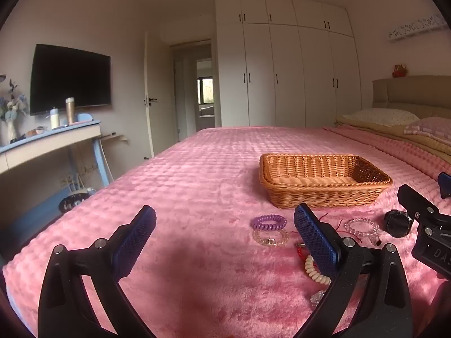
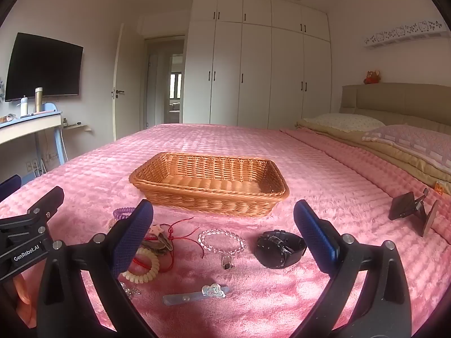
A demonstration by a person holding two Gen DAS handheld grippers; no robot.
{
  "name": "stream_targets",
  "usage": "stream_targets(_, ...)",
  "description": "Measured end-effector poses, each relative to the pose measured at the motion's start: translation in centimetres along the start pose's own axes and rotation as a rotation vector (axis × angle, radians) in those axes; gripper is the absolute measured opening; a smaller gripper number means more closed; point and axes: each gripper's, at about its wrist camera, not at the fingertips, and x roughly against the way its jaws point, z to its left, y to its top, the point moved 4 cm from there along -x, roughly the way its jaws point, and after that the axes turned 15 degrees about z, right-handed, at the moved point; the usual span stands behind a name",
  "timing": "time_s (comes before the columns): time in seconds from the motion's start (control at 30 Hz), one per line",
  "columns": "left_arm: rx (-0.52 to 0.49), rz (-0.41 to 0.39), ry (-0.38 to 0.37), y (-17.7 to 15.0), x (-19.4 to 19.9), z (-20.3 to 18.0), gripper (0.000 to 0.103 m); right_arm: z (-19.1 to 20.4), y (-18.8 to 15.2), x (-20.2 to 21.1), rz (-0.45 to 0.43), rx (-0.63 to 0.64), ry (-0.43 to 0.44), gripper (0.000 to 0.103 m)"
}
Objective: Organize jewelry
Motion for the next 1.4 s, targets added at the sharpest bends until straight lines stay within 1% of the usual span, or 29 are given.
stream_targets(0.4, 0.001, -0.02, 0.003, 0.0, 0.3, -0.2, 0.095, -0.2, 0.0, 0.3, -0.012, -0.017, 0.0, 0.095)
stream_targets(0.57, -0.002, -0.034, 0.002, 0.0, 0.5, -0.1, 0.095, -1.2, 0.1, -0.3, -0.009, -0.032, 0.005, 0.095)
stream_targets(0.63, -0.005, -0.032, -0.001, 0.0, 0.3, -0.3, 0.095, -0.7, 0.2, 0.4, -0.01, -0.03, 0.001, 0.095)
stream_targets(1.4, -0.011, -0.02, -0.007, -0.1, 0.0, -0.3, 0.095, -0.1, -0.2, 0.3, -0.009, -0.009, -0.004, 0.095)
